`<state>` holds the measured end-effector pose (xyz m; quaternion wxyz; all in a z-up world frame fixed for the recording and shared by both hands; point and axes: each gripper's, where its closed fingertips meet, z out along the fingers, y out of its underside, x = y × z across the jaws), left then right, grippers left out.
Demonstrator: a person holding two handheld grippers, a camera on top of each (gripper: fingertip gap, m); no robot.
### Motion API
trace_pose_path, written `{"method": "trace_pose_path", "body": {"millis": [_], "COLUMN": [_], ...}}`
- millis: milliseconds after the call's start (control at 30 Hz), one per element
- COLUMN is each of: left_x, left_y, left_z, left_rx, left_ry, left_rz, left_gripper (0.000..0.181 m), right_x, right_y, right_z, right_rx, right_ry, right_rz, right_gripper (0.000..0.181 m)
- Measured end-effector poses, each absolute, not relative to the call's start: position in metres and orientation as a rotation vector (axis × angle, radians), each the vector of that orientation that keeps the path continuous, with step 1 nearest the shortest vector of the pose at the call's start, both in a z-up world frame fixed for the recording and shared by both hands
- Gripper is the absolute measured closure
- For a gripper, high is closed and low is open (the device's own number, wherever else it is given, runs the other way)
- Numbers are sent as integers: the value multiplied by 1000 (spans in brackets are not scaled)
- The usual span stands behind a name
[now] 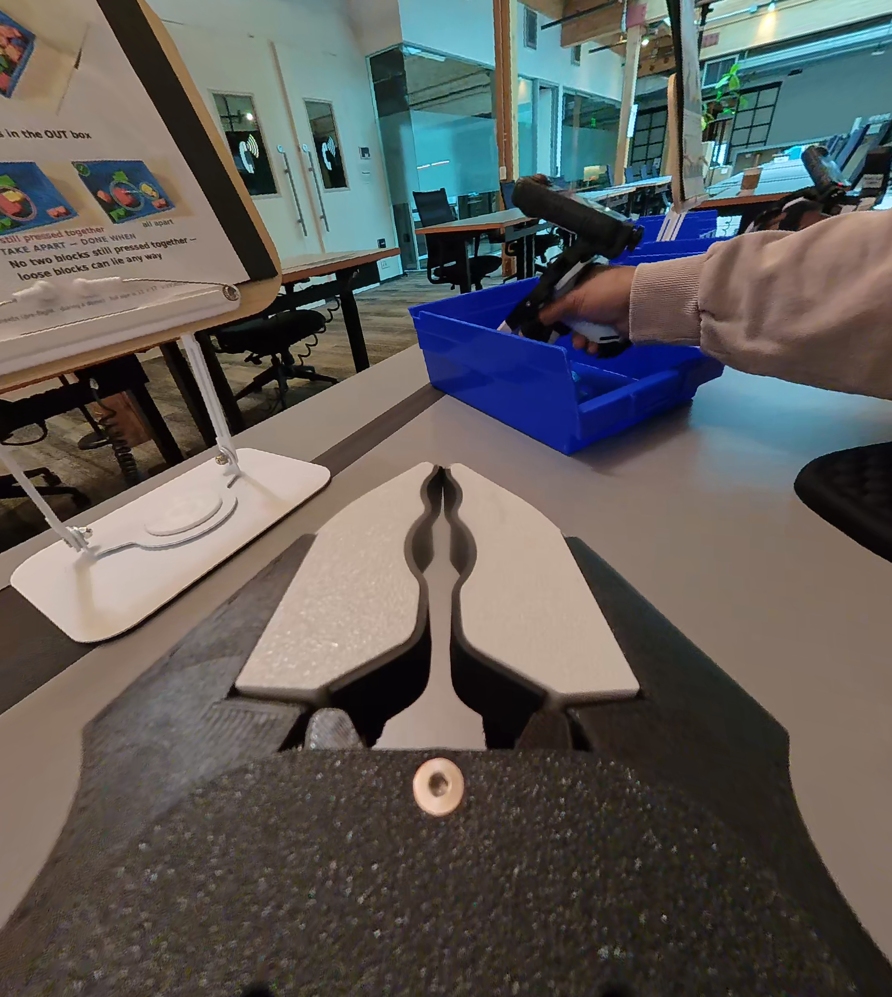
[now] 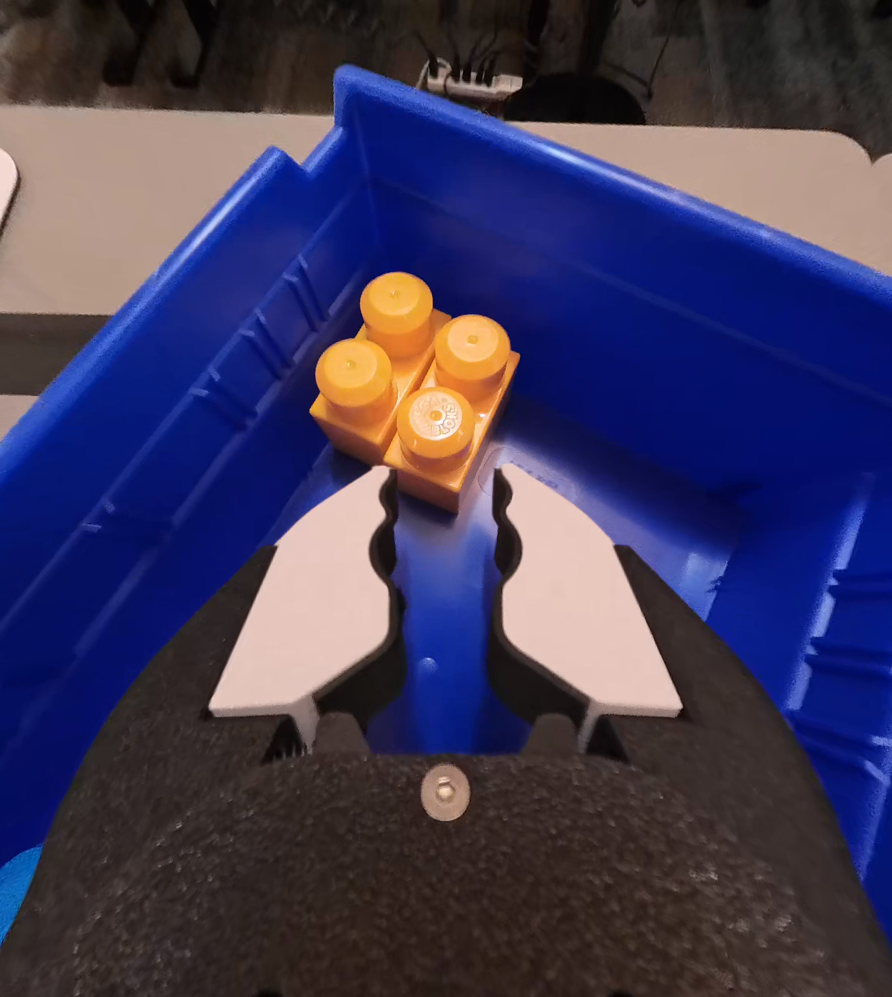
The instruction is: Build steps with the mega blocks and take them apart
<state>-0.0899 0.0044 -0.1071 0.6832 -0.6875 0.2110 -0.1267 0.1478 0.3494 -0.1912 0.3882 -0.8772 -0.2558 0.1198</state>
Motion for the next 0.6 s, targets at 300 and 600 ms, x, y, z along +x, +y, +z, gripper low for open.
{"method": "trace_pose_path", "body": {"millis": [300,600], "left_x": [-98,-111], "left_y": [5,7], "left_z": [-106,-102], "left_rx": [-1544,-1539], "left_ry": [443,373], "left_rz": [-255,-171], "left_gripper": [181,181], "right_x": [121,1], "right_y": [323,48], "right_z": [-134,-120], "right_rx": [-1904,-1441], "right_ry": [-756,-1796], "right_rz": [311,803], "right_gripper": [157,146]}}
